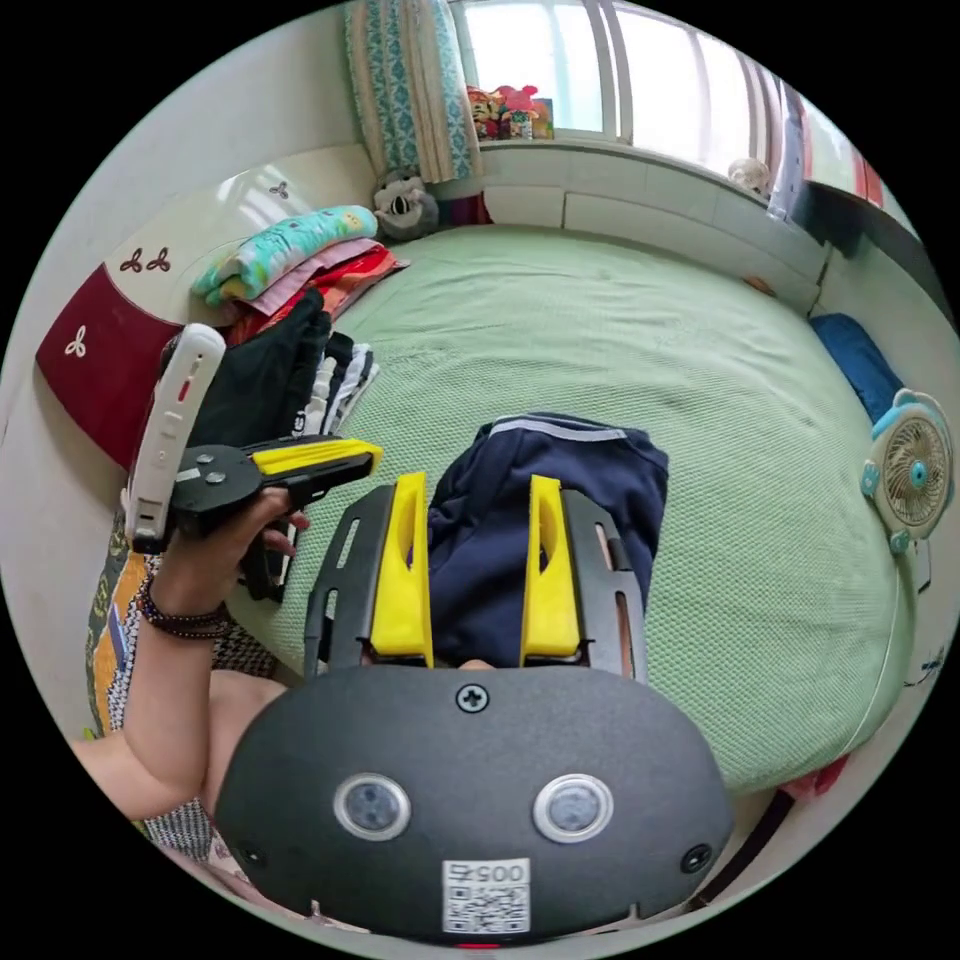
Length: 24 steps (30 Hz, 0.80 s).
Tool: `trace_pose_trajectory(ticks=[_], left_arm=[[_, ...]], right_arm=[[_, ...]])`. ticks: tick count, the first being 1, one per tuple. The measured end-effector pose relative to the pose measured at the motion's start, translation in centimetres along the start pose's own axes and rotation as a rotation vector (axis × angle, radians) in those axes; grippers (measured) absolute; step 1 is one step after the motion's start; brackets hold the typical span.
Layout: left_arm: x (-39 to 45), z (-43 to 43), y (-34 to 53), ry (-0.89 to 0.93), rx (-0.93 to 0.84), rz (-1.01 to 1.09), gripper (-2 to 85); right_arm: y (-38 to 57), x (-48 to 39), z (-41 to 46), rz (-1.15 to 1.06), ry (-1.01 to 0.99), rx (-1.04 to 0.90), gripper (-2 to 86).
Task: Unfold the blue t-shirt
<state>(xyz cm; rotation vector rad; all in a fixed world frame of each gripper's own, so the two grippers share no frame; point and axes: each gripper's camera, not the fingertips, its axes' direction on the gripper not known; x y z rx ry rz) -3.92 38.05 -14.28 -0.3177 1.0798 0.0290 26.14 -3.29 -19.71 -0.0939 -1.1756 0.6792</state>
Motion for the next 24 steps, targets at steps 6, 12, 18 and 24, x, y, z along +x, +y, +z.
trace_pose_trajectory(ticks=[6, 12, 18, 24], left_arm=[[-0.8, 0.9, 0.3, 0.004, 0.018, 0.008, -0.2], [-1.0, 2.0, 0.3, -0.055, -0.009, 0.036, -0.2], [-0.6, 4.5, 0.0, -0.031, -0.044, 0.064, -0.2], [0.4, 5.2, 0.0, -0.047, -0.011, 0.073, -0.2]], right_arm=[[0.3, 0.0, 3.9, 0.093, -0.145, -0.045, 13.9], [-0.7, -2.6, 4.7, 0.007, -0.032, -0.052, 14.4], [-1.3, -2.6, 6.9, 0.015, -0.001, -0.094, 15.5], [-1.4, -2.0, 9.8, 0.049, -0.055, -0.18, 15.7]])
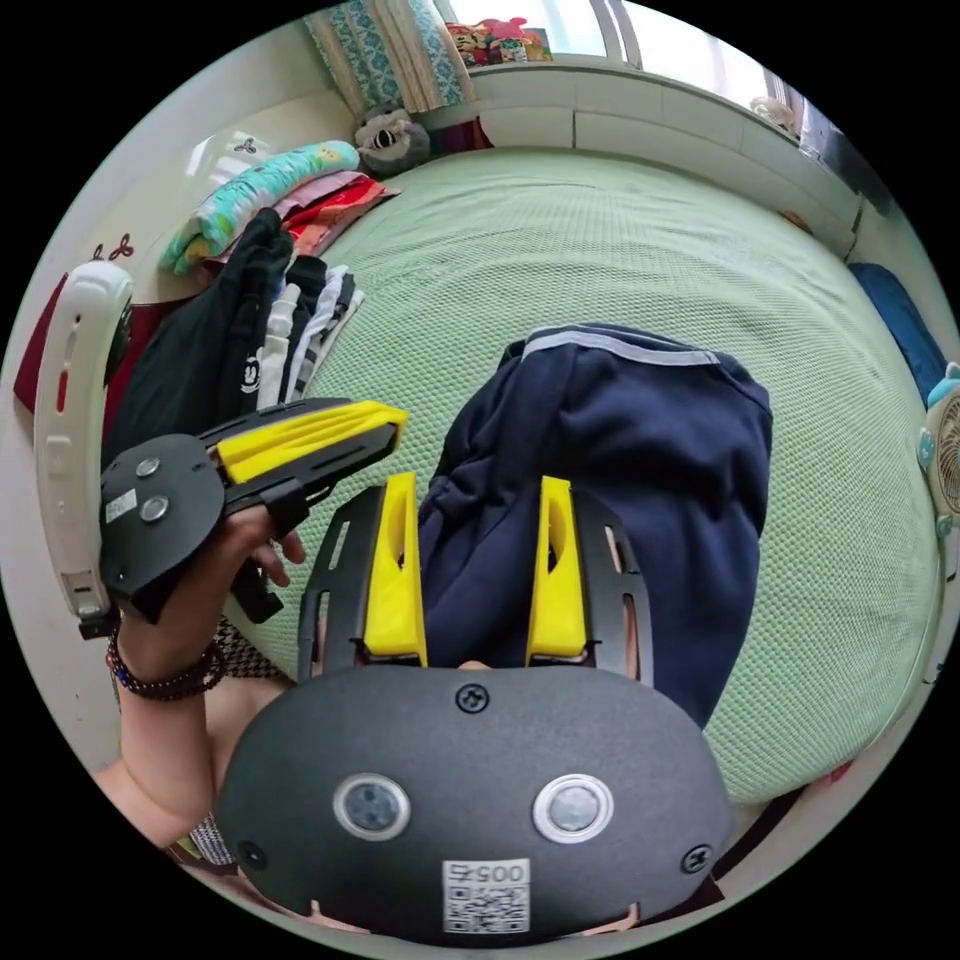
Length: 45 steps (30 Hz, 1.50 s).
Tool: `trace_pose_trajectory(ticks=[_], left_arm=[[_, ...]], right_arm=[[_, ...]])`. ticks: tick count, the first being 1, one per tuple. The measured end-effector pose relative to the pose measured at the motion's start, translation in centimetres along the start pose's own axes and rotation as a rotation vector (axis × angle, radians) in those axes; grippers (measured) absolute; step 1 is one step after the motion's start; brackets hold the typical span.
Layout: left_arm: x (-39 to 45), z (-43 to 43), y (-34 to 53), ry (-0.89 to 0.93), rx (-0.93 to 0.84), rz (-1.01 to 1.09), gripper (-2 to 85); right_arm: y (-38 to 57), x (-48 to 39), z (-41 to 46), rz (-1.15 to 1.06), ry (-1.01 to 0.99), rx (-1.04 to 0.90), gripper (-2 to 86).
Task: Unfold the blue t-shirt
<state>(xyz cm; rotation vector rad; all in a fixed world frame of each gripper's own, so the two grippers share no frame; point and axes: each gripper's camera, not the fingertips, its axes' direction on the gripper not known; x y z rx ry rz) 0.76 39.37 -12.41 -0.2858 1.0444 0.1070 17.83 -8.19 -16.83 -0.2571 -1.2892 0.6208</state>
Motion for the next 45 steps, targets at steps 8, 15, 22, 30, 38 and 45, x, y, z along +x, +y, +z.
trace_pose_trajectory(ticks=[8, 15, 22, 30, 38, 45], left_arm=[[-0.2, 1.7, 0.6, -0.031, -0.099, 0.026, -0.1], [-1.6, 2.1, 1.0, -0.037, -0.128, 0.052, -0.1], [-1.5, 2.1, 0.9, 0.109, -0.096, 0.063, -0.1], [0.4, 2.6, 1.0, 0.213, -0.07, 0.115, -0.2], [-0.5, 2.9, 0.4, 0.301, -0.06, 0.084, -0.3], [0.9, 2.9, 0.9, 0.224, -0.05, 0.146, -0.3]], right_arm=[[-0.1, -1.5, 0.8, -0.054, 0.118, -0.038, 12.1], [0.1, 0.5, -3.1, -0.04, 0.063, 0.056, -0.9], [0.1, 2.4, -4.5, 0.031, 0.021, 0.068, -1.5], [0.7, 2.1, -5.3, 0.019, -0.003, 0.106, 0.0], [-0.2, 3.4, -5.4, 0.016, -0.039, 0.134, 13.0], [-1.6, 3.0, -2.8, -0.002, 0.012, 0.026, 13.9]])
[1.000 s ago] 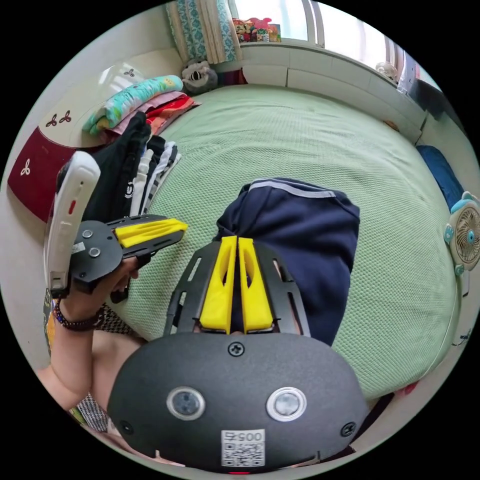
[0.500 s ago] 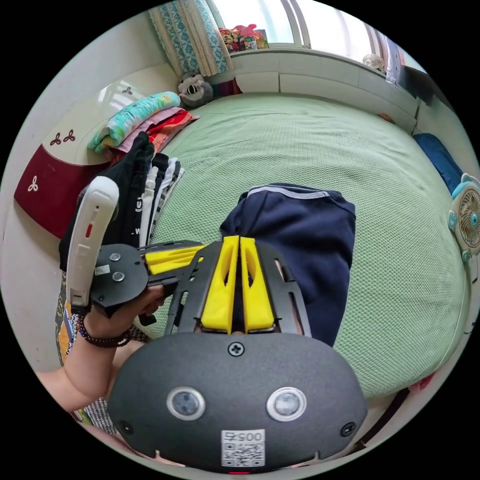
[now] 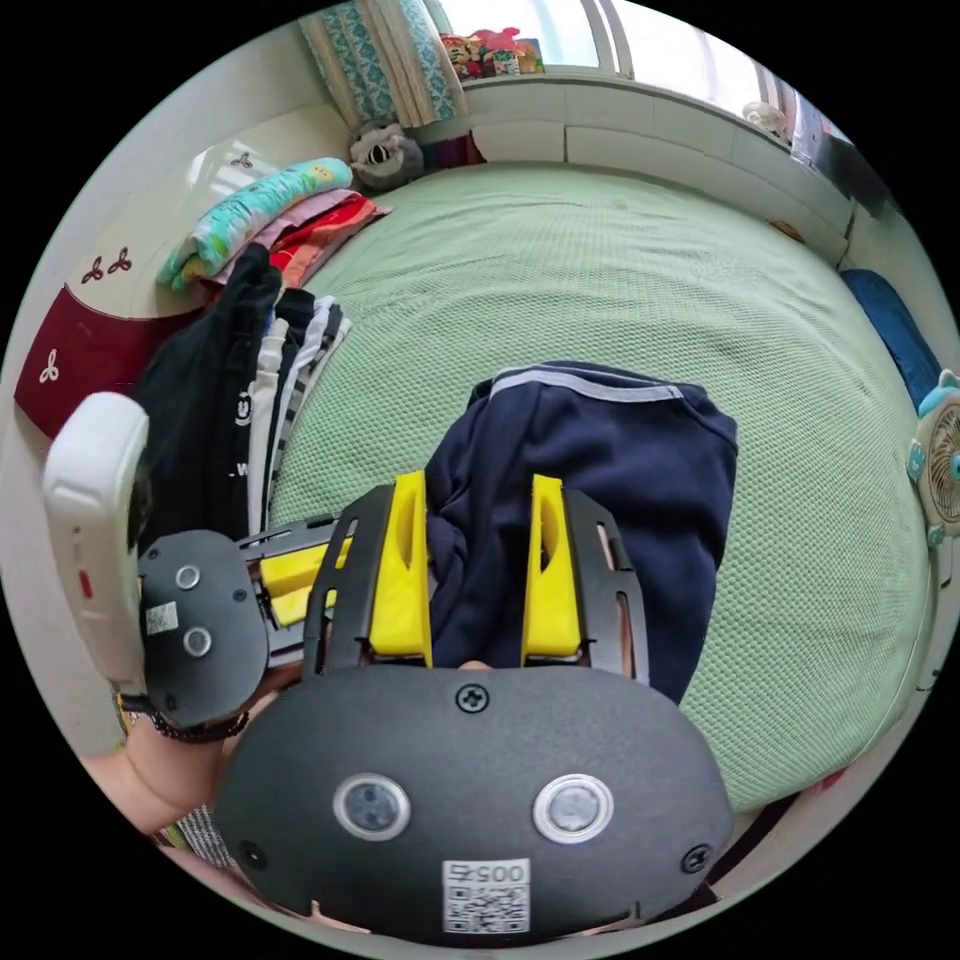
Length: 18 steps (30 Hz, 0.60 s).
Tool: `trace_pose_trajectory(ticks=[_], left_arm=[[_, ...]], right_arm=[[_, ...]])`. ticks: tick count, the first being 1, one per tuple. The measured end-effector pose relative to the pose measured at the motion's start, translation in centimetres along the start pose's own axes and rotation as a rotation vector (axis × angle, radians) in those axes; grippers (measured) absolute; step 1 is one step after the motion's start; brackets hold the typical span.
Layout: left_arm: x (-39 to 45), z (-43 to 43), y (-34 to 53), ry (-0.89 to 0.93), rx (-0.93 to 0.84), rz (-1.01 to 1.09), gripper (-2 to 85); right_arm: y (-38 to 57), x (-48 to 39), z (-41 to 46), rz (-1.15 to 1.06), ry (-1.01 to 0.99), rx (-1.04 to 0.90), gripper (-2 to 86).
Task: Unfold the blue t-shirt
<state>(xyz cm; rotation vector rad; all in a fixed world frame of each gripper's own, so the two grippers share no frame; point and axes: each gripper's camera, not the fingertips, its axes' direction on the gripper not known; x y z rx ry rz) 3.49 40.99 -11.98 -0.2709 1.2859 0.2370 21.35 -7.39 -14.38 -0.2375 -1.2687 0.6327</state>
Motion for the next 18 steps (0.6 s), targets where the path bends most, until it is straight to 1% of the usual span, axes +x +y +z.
trace_pose_trajectory(ticks=[2, 5, 6, 10, 16, 18], left_arm=[[0.1, -0.1, 0.0, -0.013, -0.002, 0.006, -0.2], [-0.4, -0.3, 0.1, 0.013, 0.004, -0.002, -0.2], [-0.5, -0.4, 0.2, 0.022, 0.009, -0.003, -0.2], [-0.8, -0.7, 0.3, -0.001, 0.001, -0.007, -0.1], [-2.1, -1.3, 0.4, -0.014, 0.032, -0.056, 0.5], [-2.9, -1.6, 0.4, 0.001, 0.075, -0.112, 1.5]], right_arm=[[0.0, -0.1, 0.2, -0.013, -0.007, -0.016, 13.5], [0.5, -0.2, -0.5, -0.046, -0.029, 0.002, 11.7], [0.6, -0.1, -0.6, -0.049, -0.04, -0.003, 9.8], [1.2, 0.6, -1.2, -0.032, 0.02, 0.002, 2.4], [2.3, 3.1, -3.5, 0.045, -0.033, 0.057, 0.8], [2.6, 3.9, -4.0, 0.068, -0.051, 0.062, 0.8]])
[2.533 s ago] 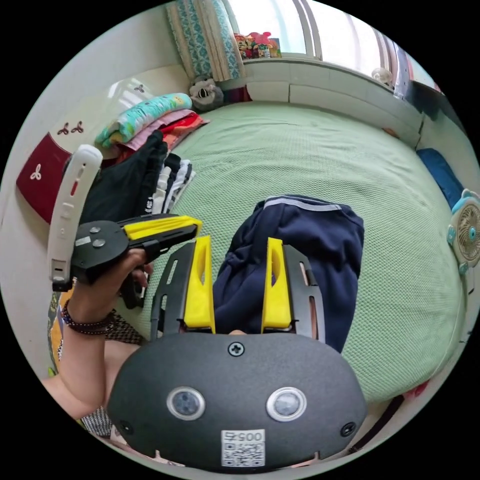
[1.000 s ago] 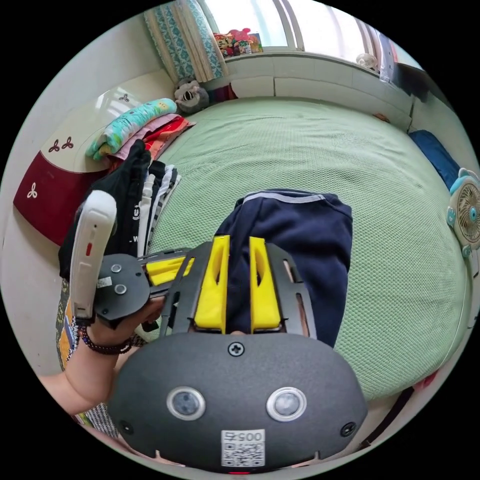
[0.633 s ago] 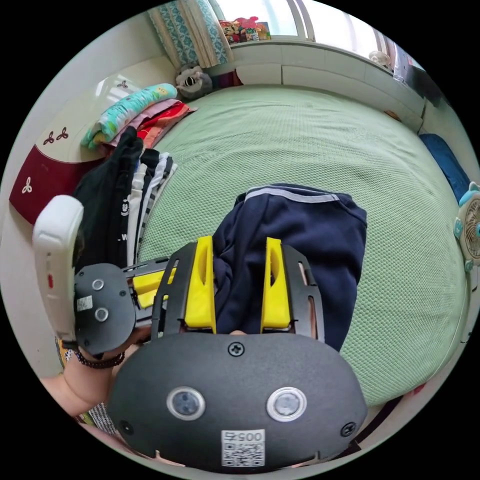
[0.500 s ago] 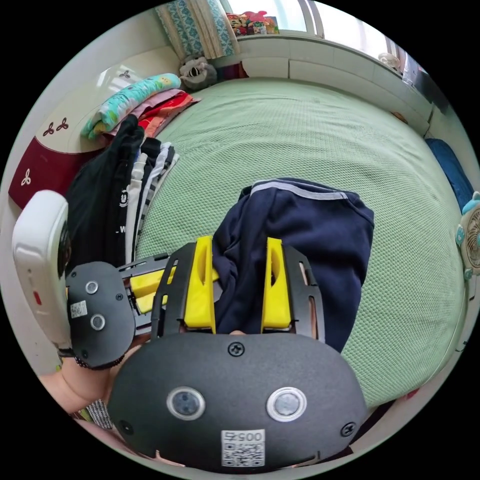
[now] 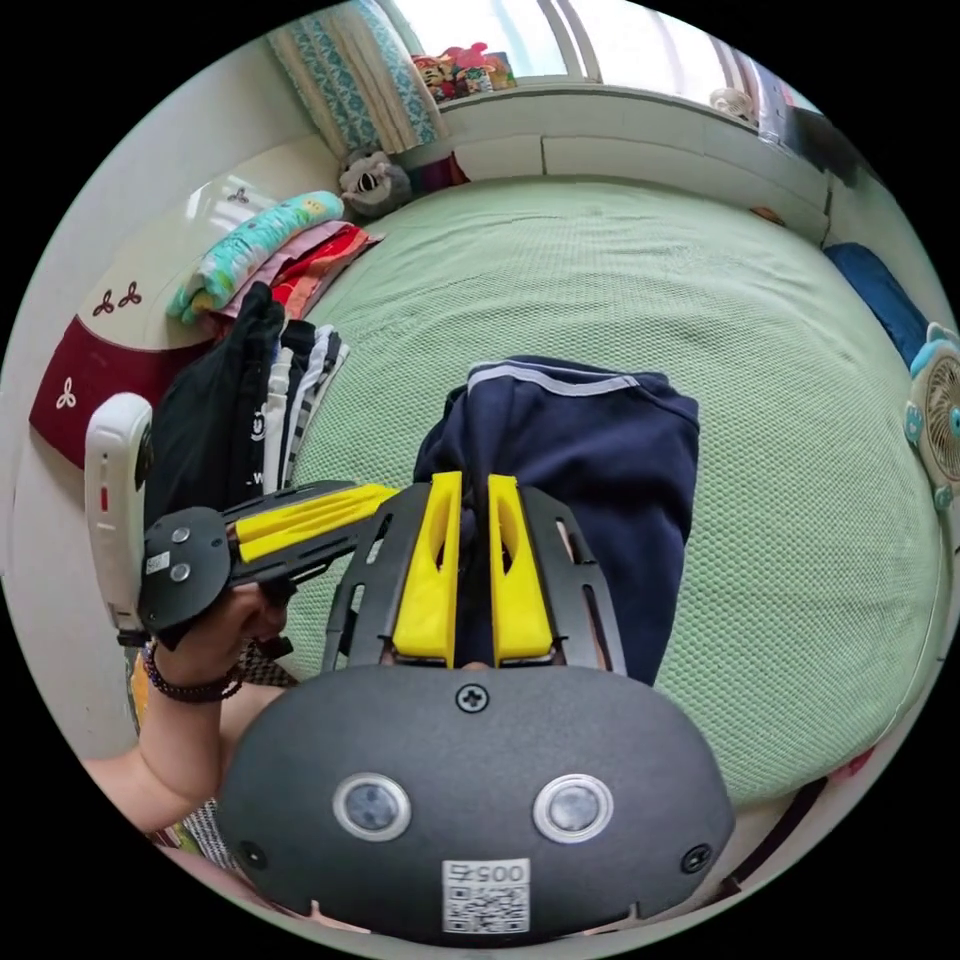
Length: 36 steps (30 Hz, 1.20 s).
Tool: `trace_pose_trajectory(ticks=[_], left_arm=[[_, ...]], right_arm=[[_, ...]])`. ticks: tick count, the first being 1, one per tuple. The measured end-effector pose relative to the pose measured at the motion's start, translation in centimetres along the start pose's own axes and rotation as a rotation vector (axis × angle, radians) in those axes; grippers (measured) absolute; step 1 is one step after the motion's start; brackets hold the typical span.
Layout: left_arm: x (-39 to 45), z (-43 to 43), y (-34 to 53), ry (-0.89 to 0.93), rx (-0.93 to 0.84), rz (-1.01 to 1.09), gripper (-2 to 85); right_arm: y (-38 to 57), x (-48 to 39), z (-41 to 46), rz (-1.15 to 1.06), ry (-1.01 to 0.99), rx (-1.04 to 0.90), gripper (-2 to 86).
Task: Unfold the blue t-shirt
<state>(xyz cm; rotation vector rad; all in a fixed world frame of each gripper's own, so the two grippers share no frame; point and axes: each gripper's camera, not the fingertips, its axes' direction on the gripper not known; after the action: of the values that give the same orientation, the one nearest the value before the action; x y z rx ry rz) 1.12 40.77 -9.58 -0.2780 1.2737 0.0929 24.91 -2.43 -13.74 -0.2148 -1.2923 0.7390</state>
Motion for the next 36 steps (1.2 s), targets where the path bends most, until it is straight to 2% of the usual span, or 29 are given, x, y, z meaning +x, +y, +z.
trace_pose_trajectory(ticks=[4, 6, 9, 15, 20, 32, 36], left_arm=[[-1.1, 0.6, -0.4, 0.048, 0.034, -0.054, 7.6], [-1.4, 2.2, -1.0, 0.094, -0.012, -0.06, 14.1], [-0.9, 4.3, -1.6, 0.144, -0.068, -0.056, 17.9], [1.2, 5.8, -2.8, -0.049, -0.115, -0.04, 12.9], [3.2, 6.6, -3.5, -0.048, -0.127, -0.009, 8.1], [5.4, 7.4, -4.6, -0.079, -0.141, 0.004, 5.7], [5.8, 7.4, -4.9, -0.082, -0.146, 0.0, 5.6]], right_arm=[[0.5, 1.1, -1.5, 0.024, 0.025, 0.034, 0.8], [0.7, 1.5, -2.2, 0.026, 0.043, 0.05, 0.7], [1.1, 2.6, -3.2, 0.051, 0.055, 0.068, 0.7], [1.6, 5.3, -5.2, 0.134, 0.003, 0.106, 0.6], [2.0, 6.6, -6.6, 0.161, 0.02, 0.128, 0.3], [3.7, 12.6, -11.4, 0.298, 0.206, 0.225, -1.5], [4.8, 15.6, -13.6, 0.434, 0.45, 0.301, -1.4]])
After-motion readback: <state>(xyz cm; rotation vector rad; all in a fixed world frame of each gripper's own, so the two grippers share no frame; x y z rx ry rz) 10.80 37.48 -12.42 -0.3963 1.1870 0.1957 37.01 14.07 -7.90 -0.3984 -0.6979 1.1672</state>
